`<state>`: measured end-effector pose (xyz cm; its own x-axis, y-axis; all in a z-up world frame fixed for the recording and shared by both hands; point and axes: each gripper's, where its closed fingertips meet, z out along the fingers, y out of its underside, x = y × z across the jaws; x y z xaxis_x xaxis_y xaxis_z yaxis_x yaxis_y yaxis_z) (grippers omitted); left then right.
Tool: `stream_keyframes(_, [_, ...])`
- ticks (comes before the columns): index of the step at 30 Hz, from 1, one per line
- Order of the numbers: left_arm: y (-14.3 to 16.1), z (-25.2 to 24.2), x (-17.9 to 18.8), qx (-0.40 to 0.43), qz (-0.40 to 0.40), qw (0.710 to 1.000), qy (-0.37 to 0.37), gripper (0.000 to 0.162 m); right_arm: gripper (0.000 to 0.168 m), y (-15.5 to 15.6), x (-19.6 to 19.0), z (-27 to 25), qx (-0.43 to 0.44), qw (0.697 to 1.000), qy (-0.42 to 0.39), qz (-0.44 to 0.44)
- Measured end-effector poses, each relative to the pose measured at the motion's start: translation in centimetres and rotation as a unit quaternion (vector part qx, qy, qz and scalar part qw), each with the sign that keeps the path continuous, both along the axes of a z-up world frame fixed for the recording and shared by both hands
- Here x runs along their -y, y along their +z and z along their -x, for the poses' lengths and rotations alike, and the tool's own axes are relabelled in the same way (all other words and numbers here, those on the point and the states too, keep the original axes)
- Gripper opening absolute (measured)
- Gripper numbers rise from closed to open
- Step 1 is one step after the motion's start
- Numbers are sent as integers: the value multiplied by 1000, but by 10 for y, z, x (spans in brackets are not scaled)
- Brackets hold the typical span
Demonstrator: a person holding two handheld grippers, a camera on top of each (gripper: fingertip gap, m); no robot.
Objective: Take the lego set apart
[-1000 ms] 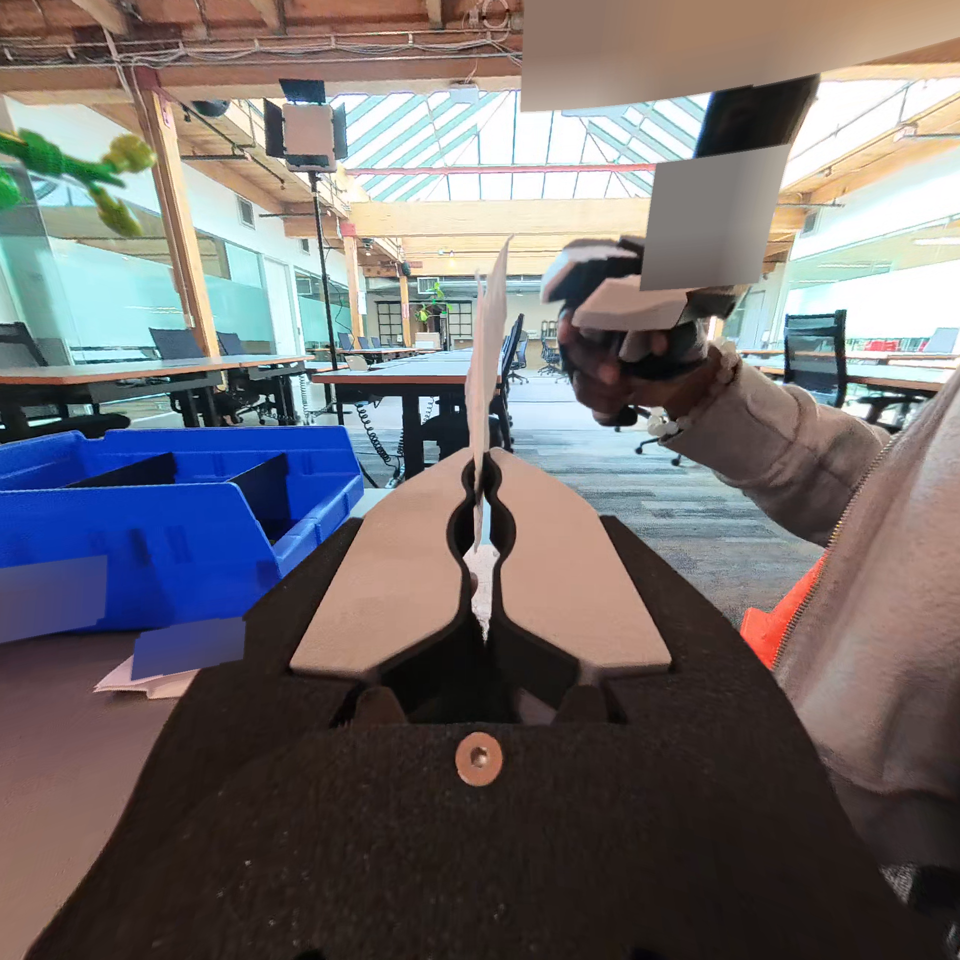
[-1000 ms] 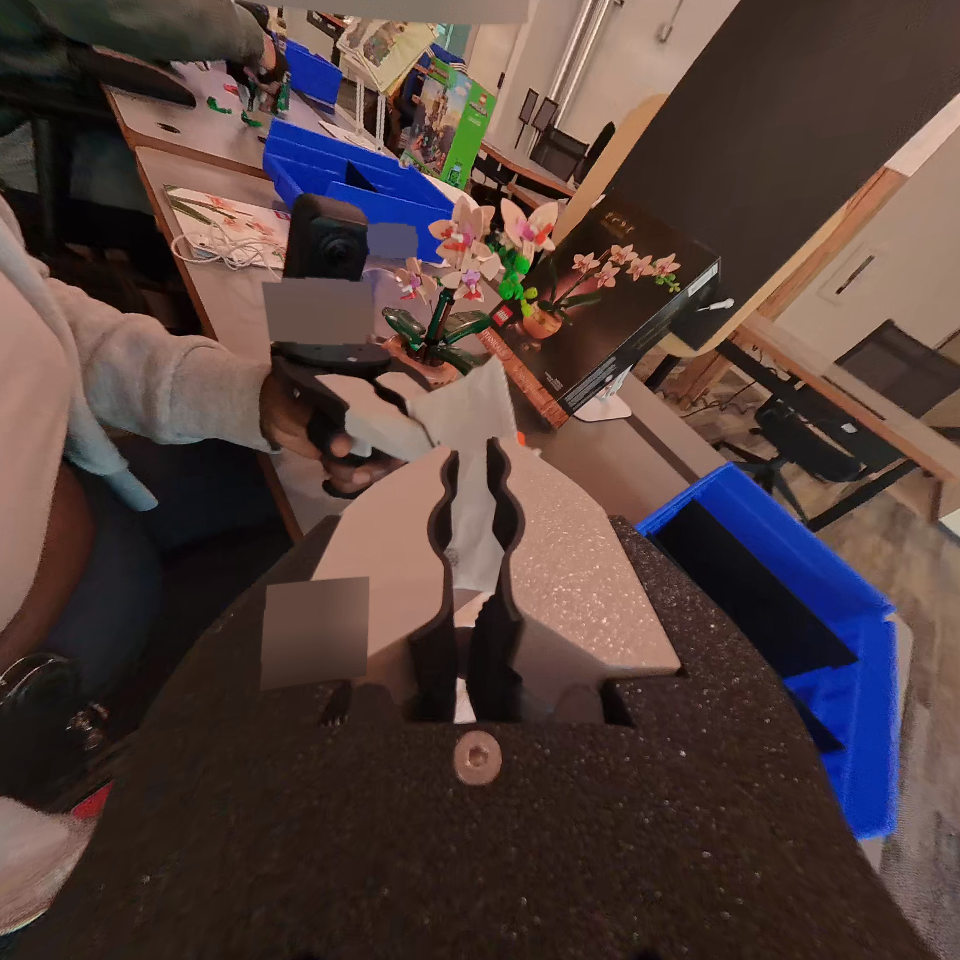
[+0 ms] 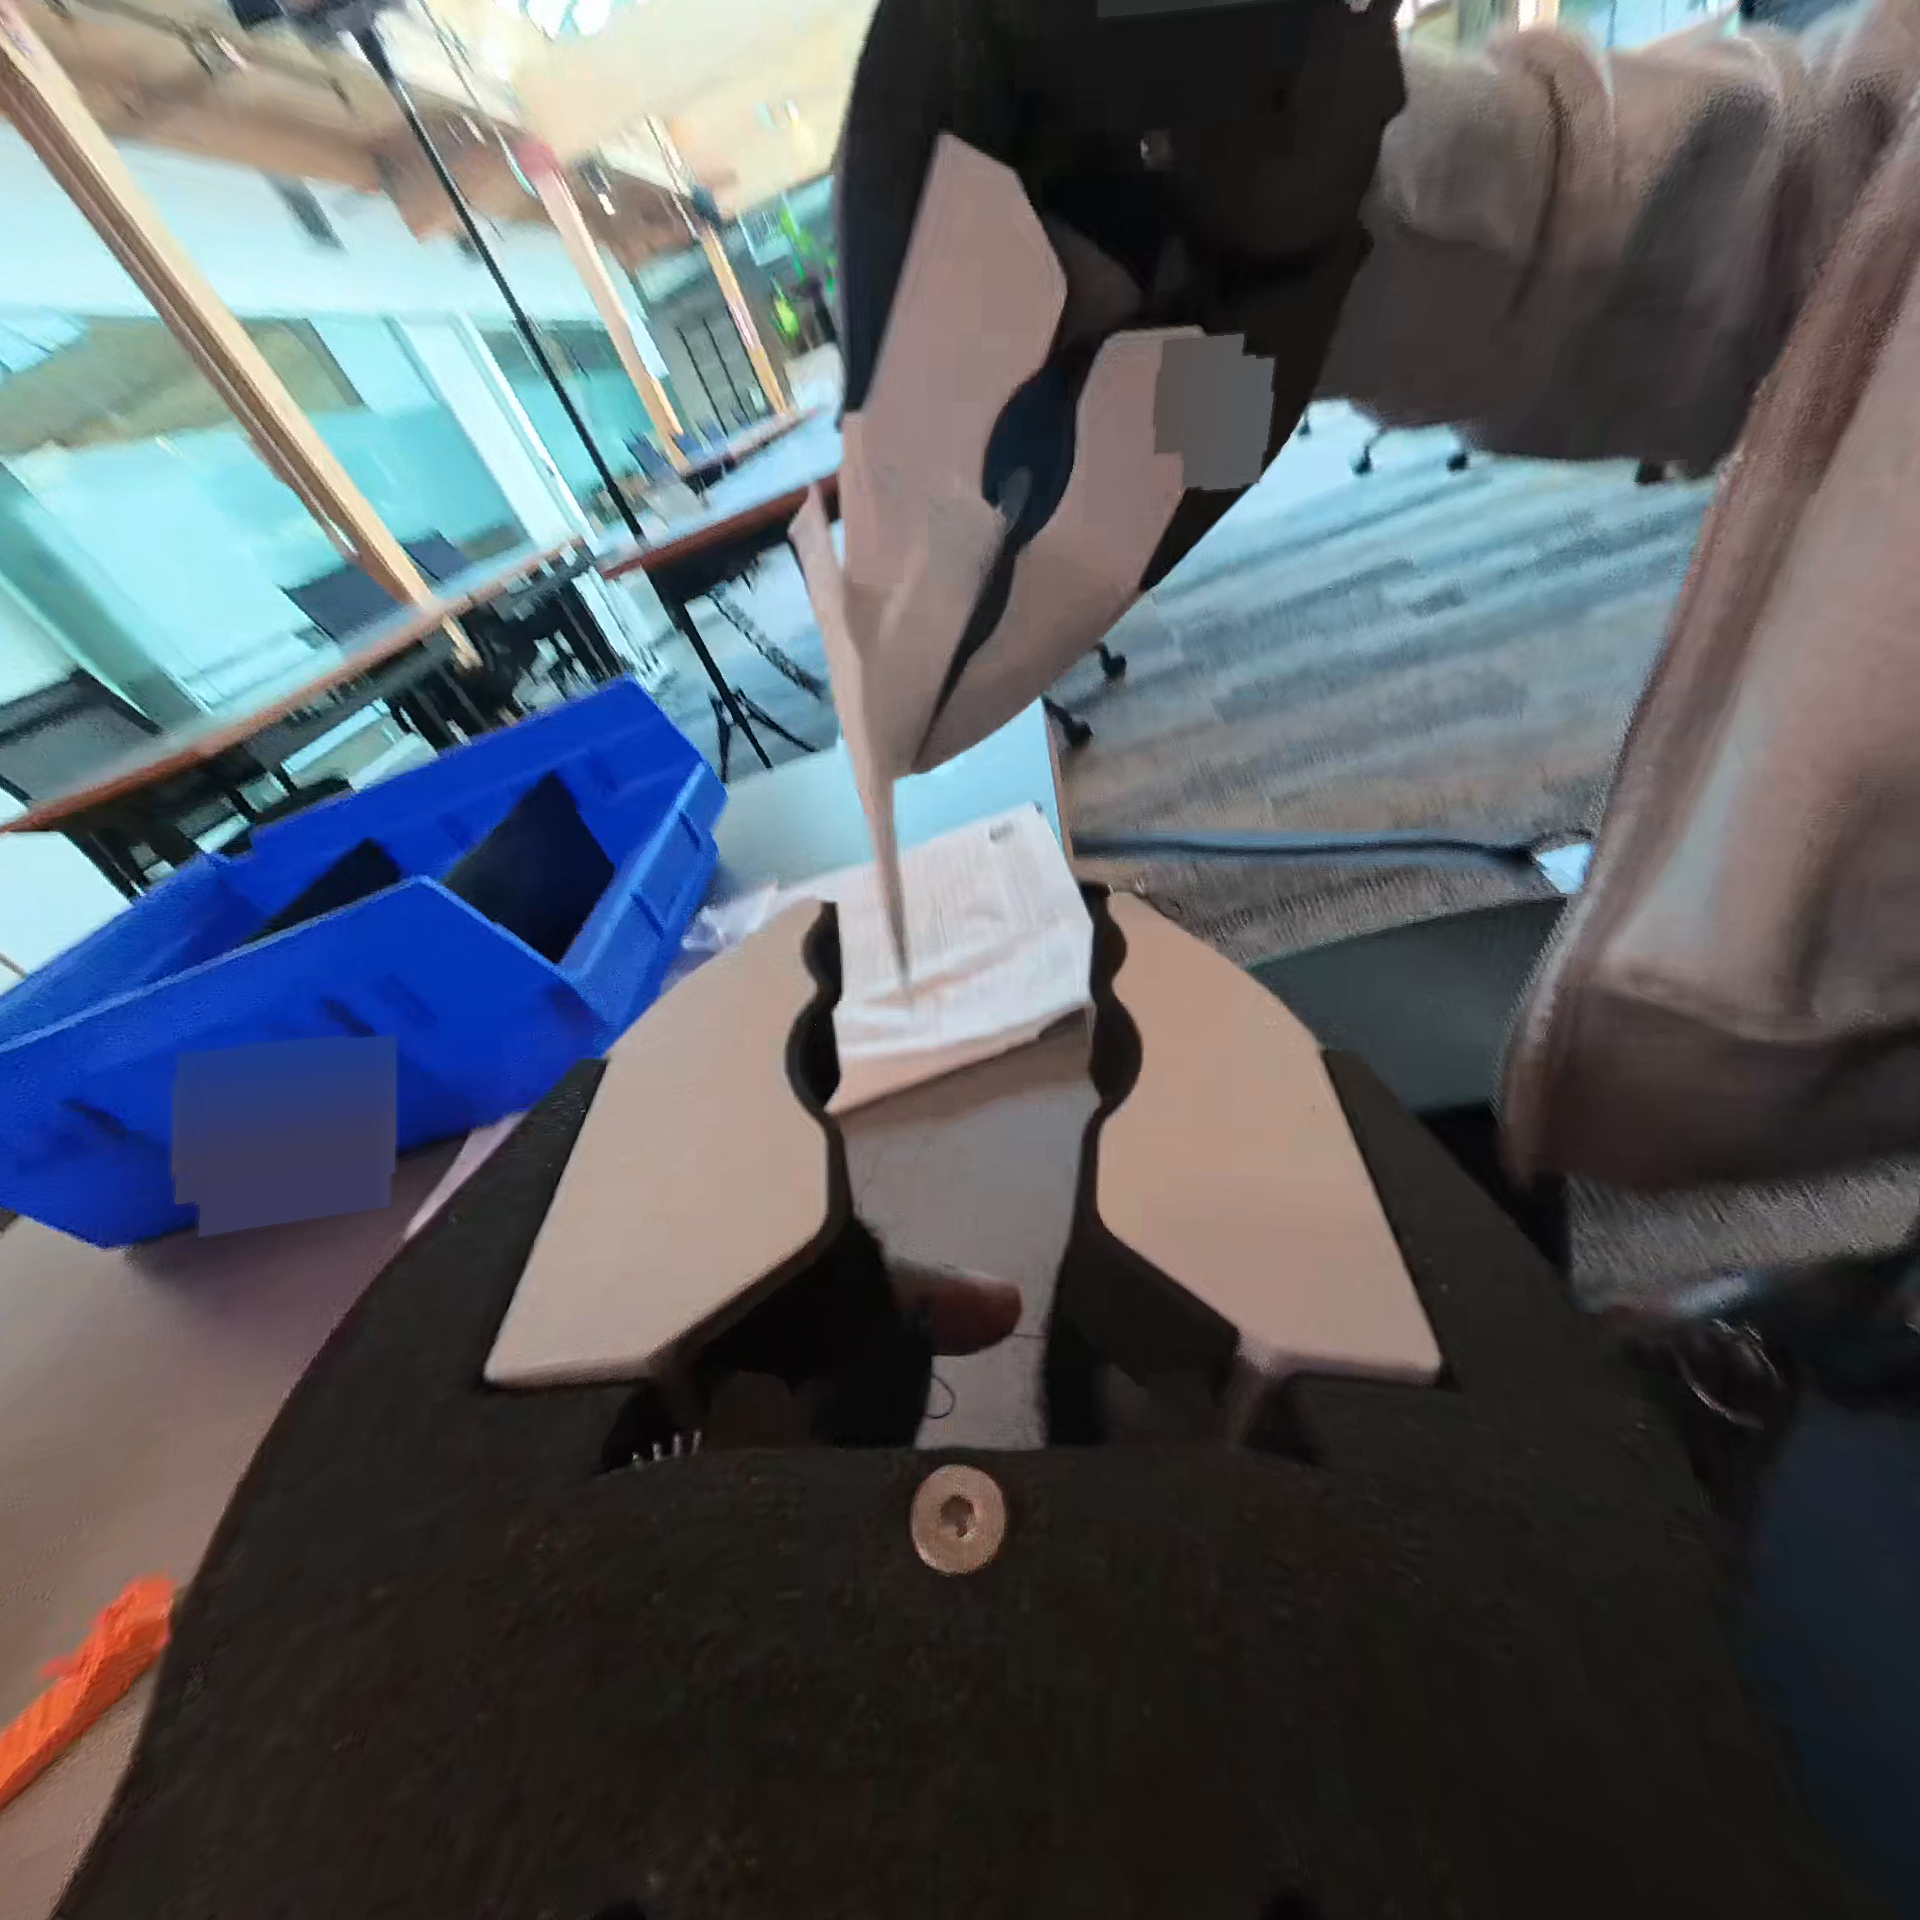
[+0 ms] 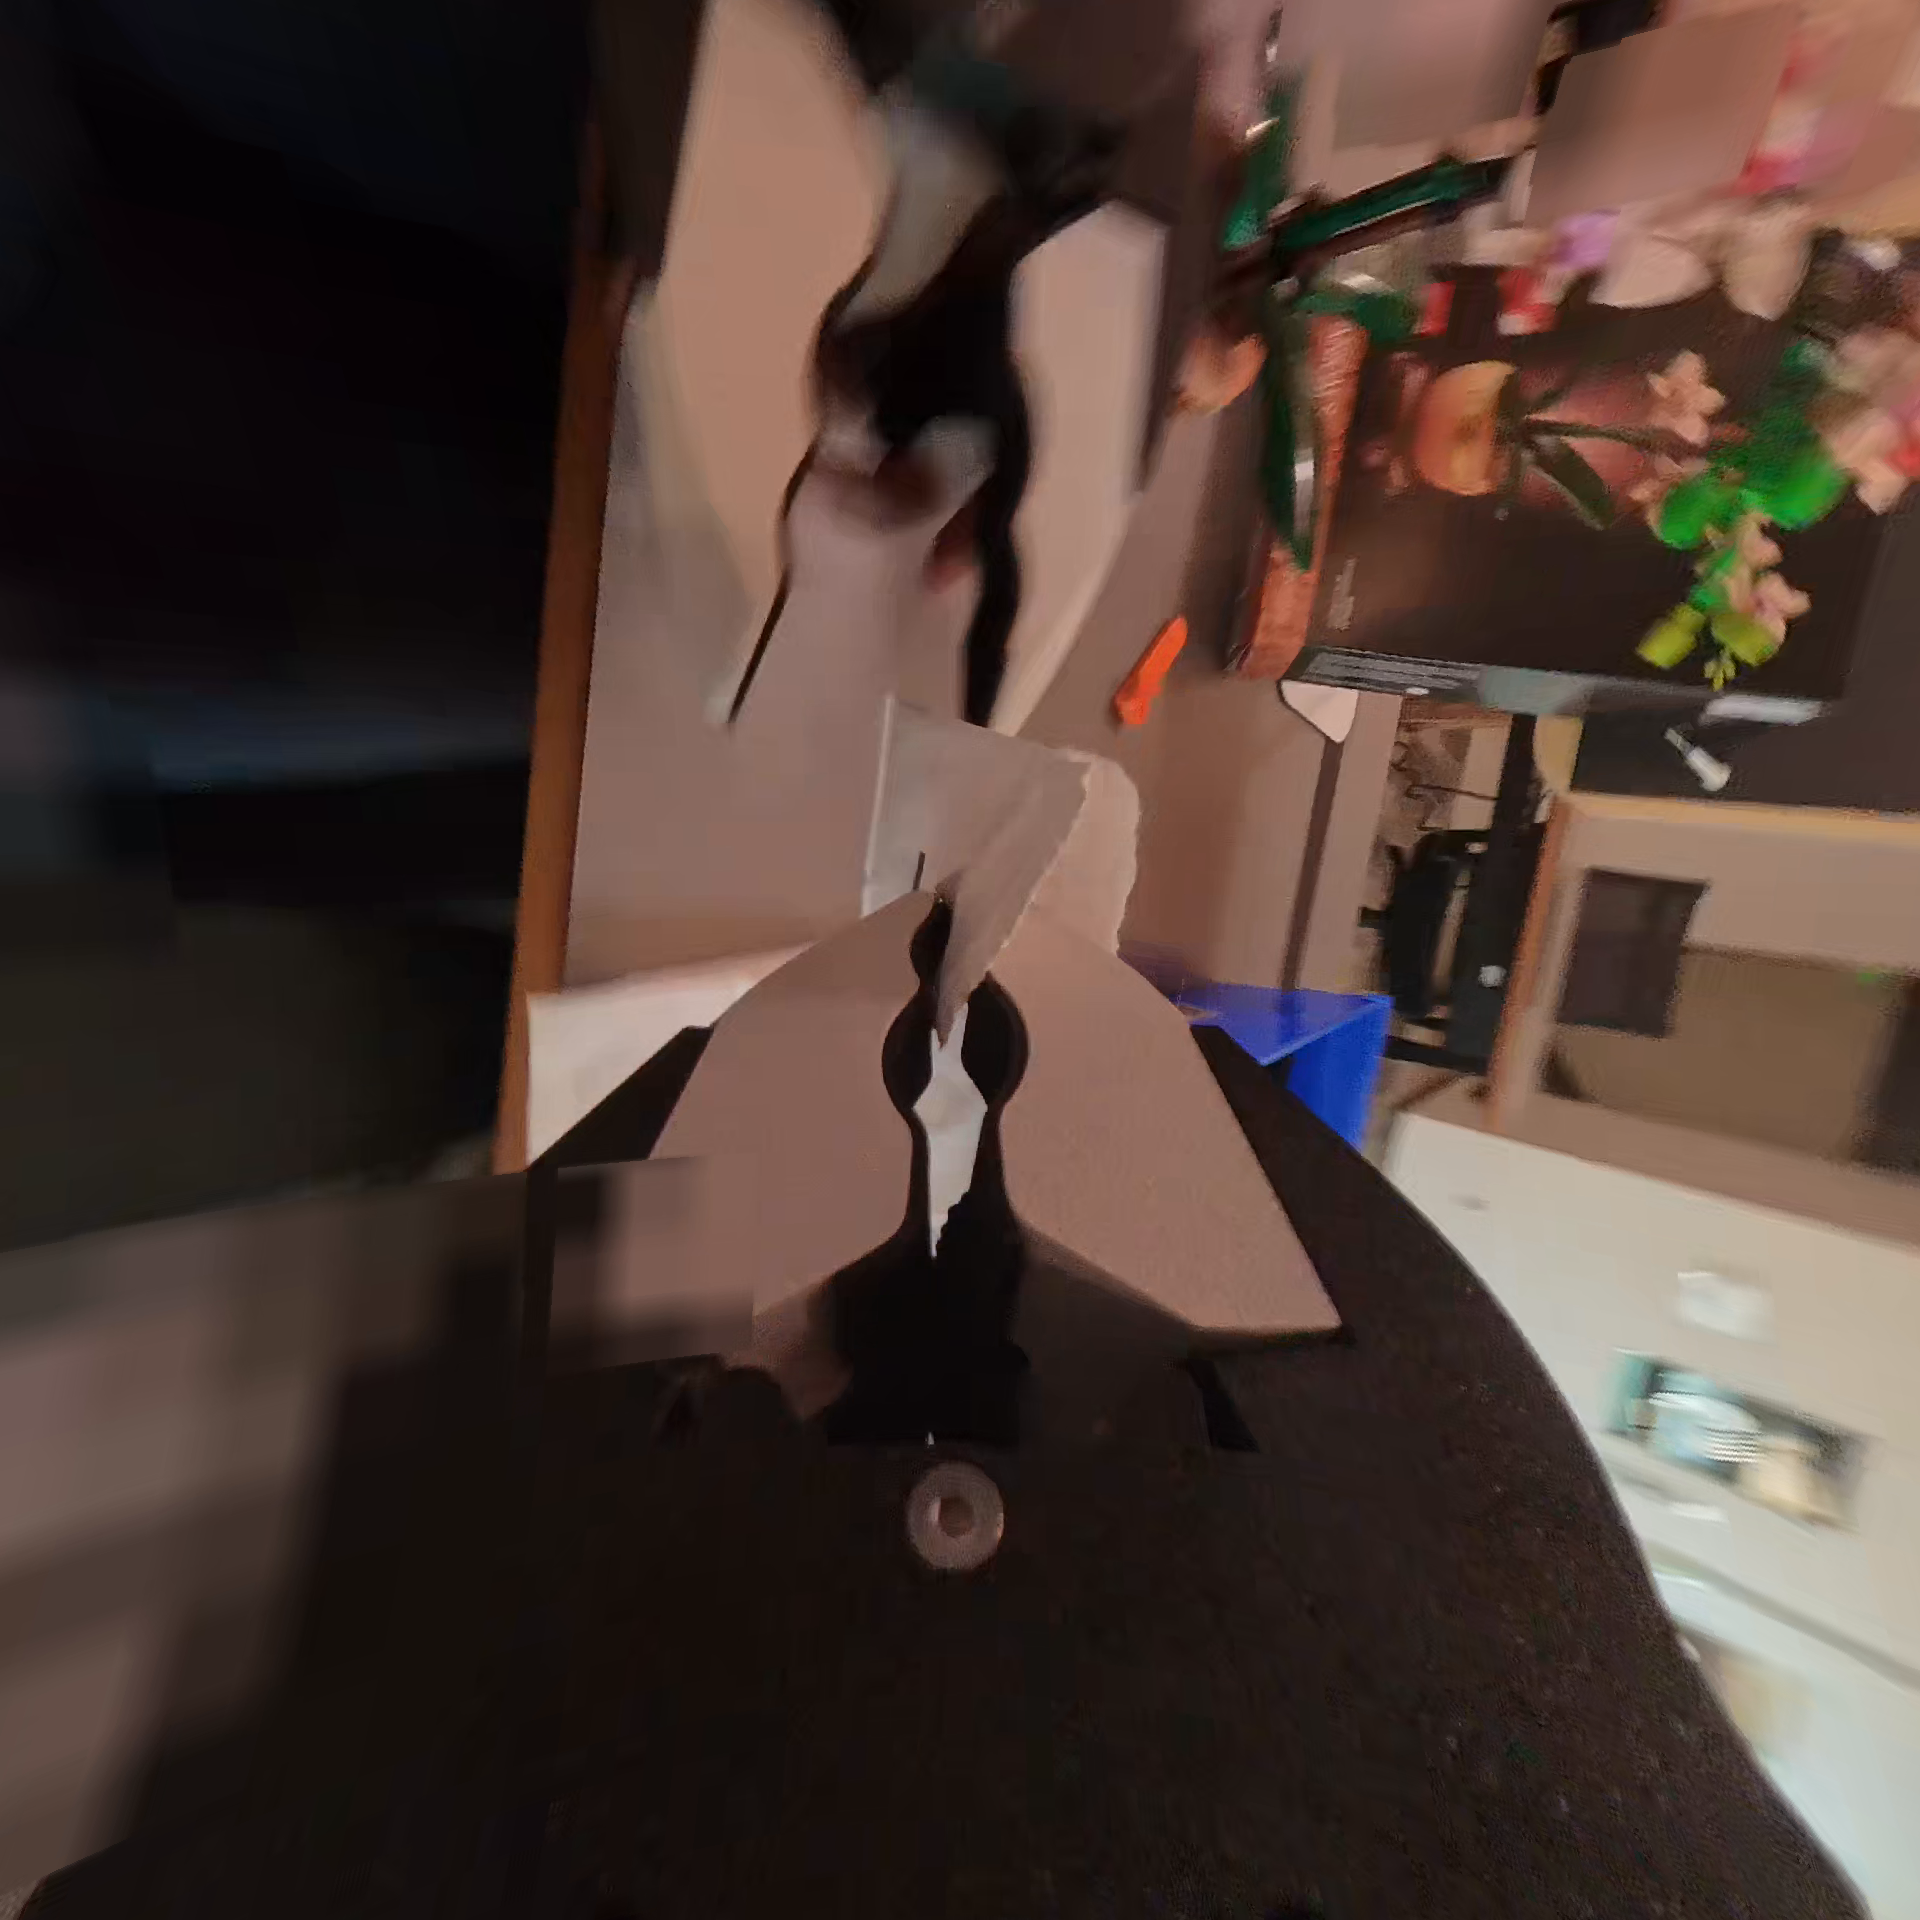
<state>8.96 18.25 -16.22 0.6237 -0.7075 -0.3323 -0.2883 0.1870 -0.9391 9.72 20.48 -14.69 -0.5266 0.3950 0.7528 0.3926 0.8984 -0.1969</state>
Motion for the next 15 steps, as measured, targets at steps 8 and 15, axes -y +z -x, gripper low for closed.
stream_keyframes(8, [28,-10,-2,-19,123,991,42,26,0,-35,-6,-19,188,963,68,-182])
stream_keyframes(15, [5,-11,-20,-56,144,983,100,1,0,-30,-8,-6,161,963,68,-207])
